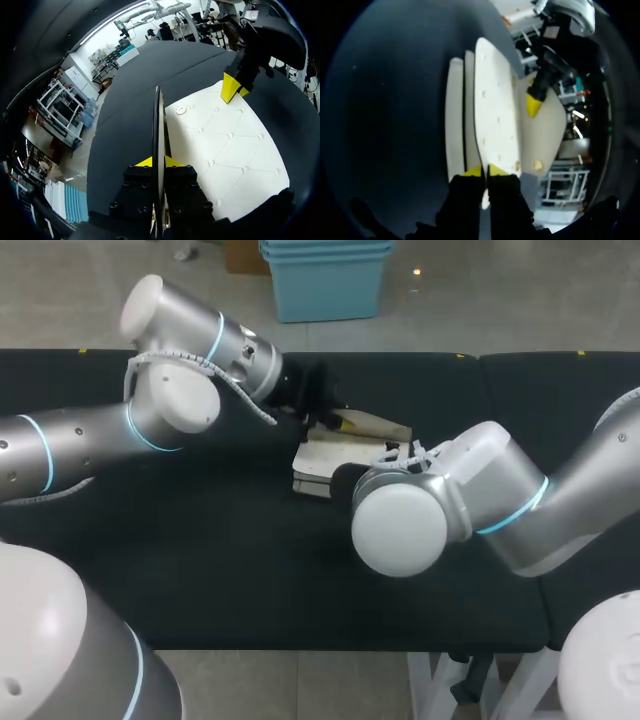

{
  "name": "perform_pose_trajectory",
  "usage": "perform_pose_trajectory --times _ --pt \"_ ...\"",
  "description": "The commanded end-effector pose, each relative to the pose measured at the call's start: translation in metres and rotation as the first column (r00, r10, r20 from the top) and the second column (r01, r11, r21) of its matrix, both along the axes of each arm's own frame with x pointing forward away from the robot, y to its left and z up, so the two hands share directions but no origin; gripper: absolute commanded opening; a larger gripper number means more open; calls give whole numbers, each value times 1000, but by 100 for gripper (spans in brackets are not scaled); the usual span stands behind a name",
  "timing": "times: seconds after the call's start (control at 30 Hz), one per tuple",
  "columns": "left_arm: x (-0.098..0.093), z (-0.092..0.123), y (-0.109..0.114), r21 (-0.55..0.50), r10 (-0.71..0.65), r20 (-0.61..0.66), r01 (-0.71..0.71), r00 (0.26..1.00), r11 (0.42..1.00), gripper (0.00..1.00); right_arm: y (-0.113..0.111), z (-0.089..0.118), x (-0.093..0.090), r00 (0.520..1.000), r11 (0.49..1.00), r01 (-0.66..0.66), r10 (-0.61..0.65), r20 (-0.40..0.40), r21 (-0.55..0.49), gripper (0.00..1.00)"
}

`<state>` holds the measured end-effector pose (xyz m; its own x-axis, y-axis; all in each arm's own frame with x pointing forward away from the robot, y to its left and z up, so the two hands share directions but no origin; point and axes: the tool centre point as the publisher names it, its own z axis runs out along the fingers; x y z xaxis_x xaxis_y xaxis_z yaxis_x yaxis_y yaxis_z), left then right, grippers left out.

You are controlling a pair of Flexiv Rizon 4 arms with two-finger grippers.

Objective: Pick up the bag, open it, inspect its contents, close it, and place it on the opposite side

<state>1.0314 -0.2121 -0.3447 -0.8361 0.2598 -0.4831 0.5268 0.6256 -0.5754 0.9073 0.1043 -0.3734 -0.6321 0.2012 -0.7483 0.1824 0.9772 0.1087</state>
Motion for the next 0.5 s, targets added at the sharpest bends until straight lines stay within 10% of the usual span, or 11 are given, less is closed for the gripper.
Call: perform_pose_trajectory --times 0.03,0.4,0.5 --pt "-11 -7 3 -33 -11 62 13 998 999 0 1 -1 0 1000 1000 4 -4 2 -3 0" --pt "-26 -13 7 -30 -24 142 28 990 999 0 1 -1 0 1000 1000 4 -4 2 -3 0" --pt "-25 -6 11 -46 -10 116 16 993 999 28 1 -1 0 1000 1000 4 -4 2 -3 0"
